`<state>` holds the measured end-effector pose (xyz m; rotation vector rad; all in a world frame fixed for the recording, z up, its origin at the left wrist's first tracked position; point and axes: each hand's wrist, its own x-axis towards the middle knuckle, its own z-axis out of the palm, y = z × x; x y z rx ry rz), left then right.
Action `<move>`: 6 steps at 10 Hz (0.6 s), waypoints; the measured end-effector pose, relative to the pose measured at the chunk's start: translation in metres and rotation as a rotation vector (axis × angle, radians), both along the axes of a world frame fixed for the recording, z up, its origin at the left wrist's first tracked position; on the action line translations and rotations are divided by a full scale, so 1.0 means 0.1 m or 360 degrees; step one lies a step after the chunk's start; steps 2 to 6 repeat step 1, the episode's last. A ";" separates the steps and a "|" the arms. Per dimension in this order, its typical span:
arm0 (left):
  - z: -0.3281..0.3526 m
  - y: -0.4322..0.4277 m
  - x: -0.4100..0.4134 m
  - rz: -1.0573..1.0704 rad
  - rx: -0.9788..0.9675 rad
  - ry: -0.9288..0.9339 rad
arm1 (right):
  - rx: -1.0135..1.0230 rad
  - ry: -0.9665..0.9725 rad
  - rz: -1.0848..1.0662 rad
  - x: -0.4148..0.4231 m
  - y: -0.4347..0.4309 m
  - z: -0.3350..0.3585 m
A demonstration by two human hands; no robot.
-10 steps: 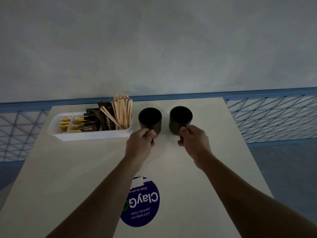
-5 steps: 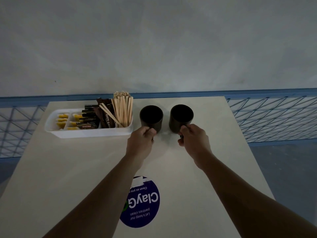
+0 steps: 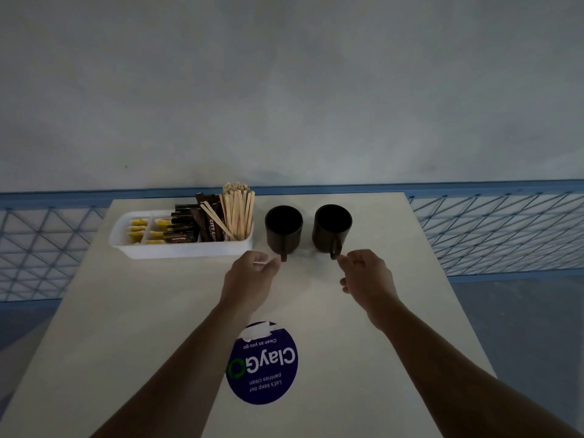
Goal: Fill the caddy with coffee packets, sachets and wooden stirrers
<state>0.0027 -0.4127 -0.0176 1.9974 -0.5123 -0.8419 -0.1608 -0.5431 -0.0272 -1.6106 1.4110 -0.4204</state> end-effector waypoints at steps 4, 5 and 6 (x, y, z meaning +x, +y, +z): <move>0.14 0.15 -0.01 -0.0050 0.0036 -0.0050 | -0.0037 0.0012 0.0063 -0.05 0.14 0.12; 0.14 0.15 -0.01 -0.0050 0.0036 -0.0050 | -0.0037 0.0012 0.0063 -0.05 0.14 0.12; 0.14 0.15 -0.01 -0.0050 0.0036 -0.0050 | -0.0037 0.0012 0.0063 -0.05 0.14 0.12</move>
